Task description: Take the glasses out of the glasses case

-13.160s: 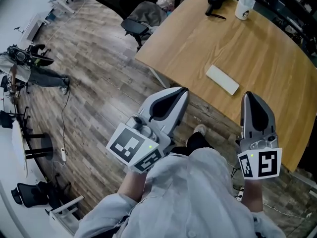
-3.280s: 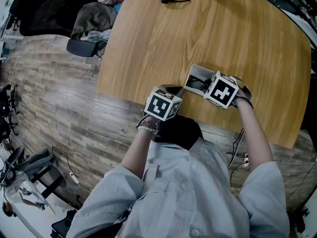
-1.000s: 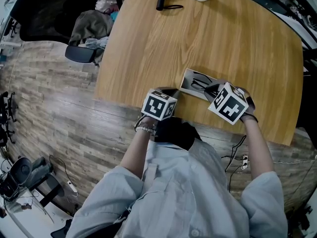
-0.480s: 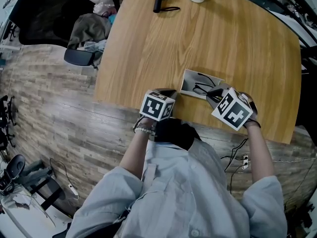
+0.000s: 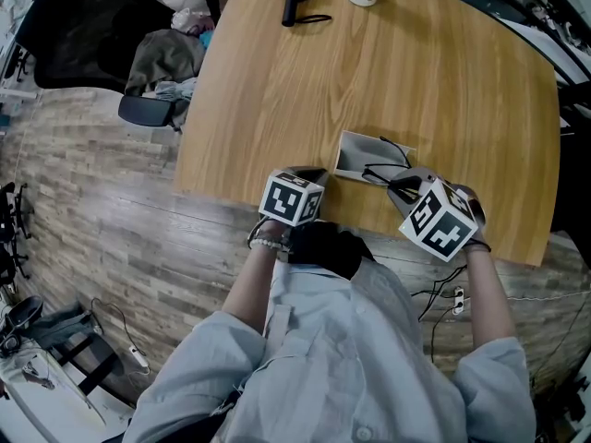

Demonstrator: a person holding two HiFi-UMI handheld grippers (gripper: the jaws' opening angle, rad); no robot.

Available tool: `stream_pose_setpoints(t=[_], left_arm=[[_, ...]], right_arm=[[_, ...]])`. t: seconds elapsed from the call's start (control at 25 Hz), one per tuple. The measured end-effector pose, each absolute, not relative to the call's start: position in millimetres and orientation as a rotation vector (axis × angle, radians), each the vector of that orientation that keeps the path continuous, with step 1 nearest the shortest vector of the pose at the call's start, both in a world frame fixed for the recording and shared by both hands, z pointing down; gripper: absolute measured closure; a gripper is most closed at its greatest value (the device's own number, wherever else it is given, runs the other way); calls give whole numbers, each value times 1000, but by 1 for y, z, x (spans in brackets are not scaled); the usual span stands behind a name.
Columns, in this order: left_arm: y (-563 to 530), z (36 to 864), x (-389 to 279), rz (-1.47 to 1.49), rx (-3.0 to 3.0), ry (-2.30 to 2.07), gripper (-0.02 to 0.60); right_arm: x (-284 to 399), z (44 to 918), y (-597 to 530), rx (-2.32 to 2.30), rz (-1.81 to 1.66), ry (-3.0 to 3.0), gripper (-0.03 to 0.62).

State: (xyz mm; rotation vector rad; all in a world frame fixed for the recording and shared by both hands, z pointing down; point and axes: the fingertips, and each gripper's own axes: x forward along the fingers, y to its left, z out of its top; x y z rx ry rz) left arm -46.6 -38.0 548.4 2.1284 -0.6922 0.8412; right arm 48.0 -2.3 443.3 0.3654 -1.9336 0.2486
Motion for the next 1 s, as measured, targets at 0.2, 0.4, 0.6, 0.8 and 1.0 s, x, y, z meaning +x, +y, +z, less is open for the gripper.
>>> stream_pose_setpoints(t=[0.2, 0.4, 0.6, 0.8, 1.0], left_arm=[[-37, 549, -46, 847, 2131, -689, 577], [-38, 549, -47, 848, 2130, -692, 577], [-36, 547, -48, 853, 2129, -691, 577], [-36, 548, -49, 850, 2122, -699, 577], [-40, 547, -50, 830, 2105, -721, 577]], right_arm=[[62, 439, -3, 404, 261, -1928, 576], [77, 437, -2, 454, 300, -1928, 576], [90, 435, -1, 528, 378, -1958, 576], [110, 439, 0, 584, 422, -1964, 577], [129, 452, 1, 619, 488, -1964, 577]])
